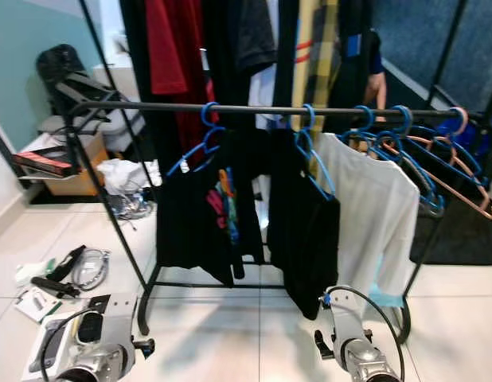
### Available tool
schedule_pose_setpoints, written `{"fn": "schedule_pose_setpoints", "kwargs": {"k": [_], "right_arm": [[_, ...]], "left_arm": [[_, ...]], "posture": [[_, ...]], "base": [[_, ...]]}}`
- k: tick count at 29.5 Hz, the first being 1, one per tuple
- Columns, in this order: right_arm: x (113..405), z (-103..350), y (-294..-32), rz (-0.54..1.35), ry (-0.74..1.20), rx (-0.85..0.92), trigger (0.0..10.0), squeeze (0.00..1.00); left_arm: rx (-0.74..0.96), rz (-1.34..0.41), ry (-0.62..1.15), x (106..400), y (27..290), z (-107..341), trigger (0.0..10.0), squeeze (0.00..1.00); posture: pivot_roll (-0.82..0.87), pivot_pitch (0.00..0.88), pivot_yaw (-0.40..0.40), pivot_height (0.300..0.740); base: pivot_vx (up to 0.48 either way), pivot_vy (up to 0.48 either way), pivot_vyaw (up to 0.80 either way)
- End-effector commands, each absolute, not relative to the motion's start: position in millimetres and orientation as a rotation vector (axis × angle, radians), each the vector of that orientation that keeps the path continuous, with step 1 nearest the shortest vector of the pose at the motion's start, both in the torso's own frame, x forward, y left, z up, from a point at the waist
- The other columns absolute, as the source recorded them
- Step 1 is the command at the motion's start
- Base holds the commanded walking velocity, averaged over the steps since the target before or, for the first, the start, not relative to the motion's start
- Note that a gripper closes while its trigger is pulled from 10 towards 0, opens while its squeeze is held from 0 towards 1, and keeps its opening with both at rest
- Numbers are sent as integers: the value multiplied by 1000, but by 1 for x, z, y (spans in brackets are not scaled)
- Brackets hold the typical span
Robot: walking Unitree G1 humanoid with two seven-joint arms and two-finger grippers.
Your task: Hang hanger
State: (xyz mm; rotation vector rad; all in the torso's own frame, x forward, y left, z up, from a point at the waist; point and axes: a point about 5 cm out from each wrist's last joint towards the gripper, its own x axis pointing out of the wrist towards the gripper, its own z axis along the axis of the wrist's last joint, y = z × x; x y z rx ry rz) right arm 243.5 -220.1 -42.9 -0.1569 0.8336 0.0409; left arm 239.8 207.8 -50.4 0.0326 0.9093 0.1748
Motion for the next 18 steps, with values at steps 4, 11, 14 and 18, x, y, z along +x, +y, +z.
{"fn": "schedule_pose_setpoints", "kwargs": {"k": [4,11,14,18], "right_arm": [[246,-43,-215,52,826,-146,10000,0],[246,-42,-215,54,825,-149,10000,0],[246,-42,-215,53,825,-150,10000,0],[247,-42,-215,59,827,-159,10000,0]], "left_arm": [[29,161,913,239,206,-51,10000,0],[30,162,911,240,207,-50,10000,0],[29,163,908,241,207,-50,10000,0],[25,164,908,242,207,-49,10000,0]], "posture": [[-39,0,15,740],[-41,0,16,740],[-42,0,16,740],[-45,0,17,740]], "base": [[0,-389,0],[0,-446,0],[0,-451,0],[0,-290,0]]}}
